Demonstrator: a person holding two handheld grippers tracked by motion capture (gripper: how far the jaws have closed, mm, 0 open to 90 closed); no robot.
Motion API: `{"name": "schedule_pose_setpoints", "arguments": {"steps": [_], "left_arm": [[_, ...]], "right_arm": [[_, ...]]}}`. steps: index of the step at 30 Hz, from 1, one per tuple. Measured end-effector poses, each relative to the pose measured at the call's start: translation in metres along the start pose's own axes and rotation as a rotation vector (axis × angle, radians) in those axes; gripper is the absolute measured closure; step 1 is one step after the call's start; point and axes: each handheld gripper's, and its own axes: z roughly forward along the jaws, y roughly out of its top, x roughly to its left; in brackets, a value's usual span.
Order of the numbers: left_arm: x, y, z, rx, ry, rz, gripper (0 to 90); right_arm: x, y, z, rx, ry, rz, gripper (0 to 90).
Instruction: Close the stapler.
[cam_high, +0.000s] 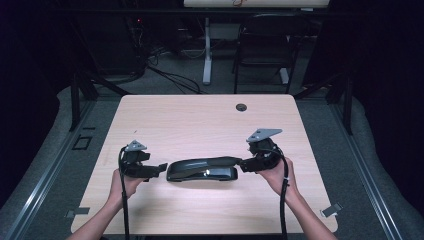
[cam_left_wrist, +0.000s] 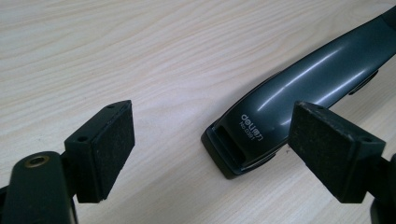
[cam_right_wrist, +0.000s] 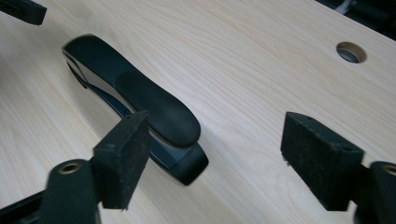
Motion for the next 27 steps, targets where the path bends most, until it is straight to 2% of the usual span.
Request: {"name": "schedule_pose_setpoints", "arguments": {"steps": [2,4,7,9,13,15,16,17,19,20,21,24,27], "left_arm": [[0.000,0.000,0.000,0.000,0.001,0.000,14.9],[0.000,0.000,0.000,0.001,0.000,0.001,14.9],[0.000,0.000,0.000,0.002,0.000,0.002,14.9],[0.000,0.000,0.000,0.005,0.000,0.002,14.9],[0.000,-0.001,0.000,0.005,-0.002,0.002,14.9],[0.000,-0.001,0.001,0.001,-0.001,-0.002,14.9],[0.000,-0.001,0.001,0.001,-0.001,-0.002,14.9],[0.001,-0.001,0.001,0.002,-0.001,0.001,14.9],[0.001,-0.001,0.001,0.002,-0.002,0.001,14.9],[0.001,-0.001,0.002,0.003,-0.002,0.001,14.9],[0.001,-0.001,0.002,0.004,-0.002,0.001,14.9],[0.002,-0.001,0.001,0.011,-0.005,0.004,14.7],[0.003,-0.001,0.002,0.011,-0.001,-0.001,14.5]], "right_arm": [[-0.001,-0.002,-0.002,-0.011,-0.004,0.006,20.0],[-0.006,-0.009,-0.012,-0.007,-0.018,0.020,15.3],[-0.010,-0.015,-0.018,-0.012,-0.025,0.028,13.8],[-0.015,-0.025,-0.026,0.003,-0.036,0.060,7.7],[-0.021,-0.038,-0.032,0.021,-0.048,0.103,2.7],[-0.026,-0.054,-0.036,0.044,-0.068,0.133,0.0],[-0.026,-0.054,-0.036,0.044,-0.068,0.133,0.0],[-0.028,-0.065,-0.037,0.059,-0.072,0.151,0.0],[-0.029,-0.070,-0.037,0.070,-0.073,0.157,0.0],[-0.030,-0.080,-0.034,0.101,-0.075,0.160,0.0],[-0.030,-0.080,-0.034,0.101,-0.075,0.160,0.0],[-0.032,-0.087,-0.028,0.167,-0.085,0.155,0.0],[-0.034,-0.090,-0.024,0.199,-0.099,0.148,0.0]]}}
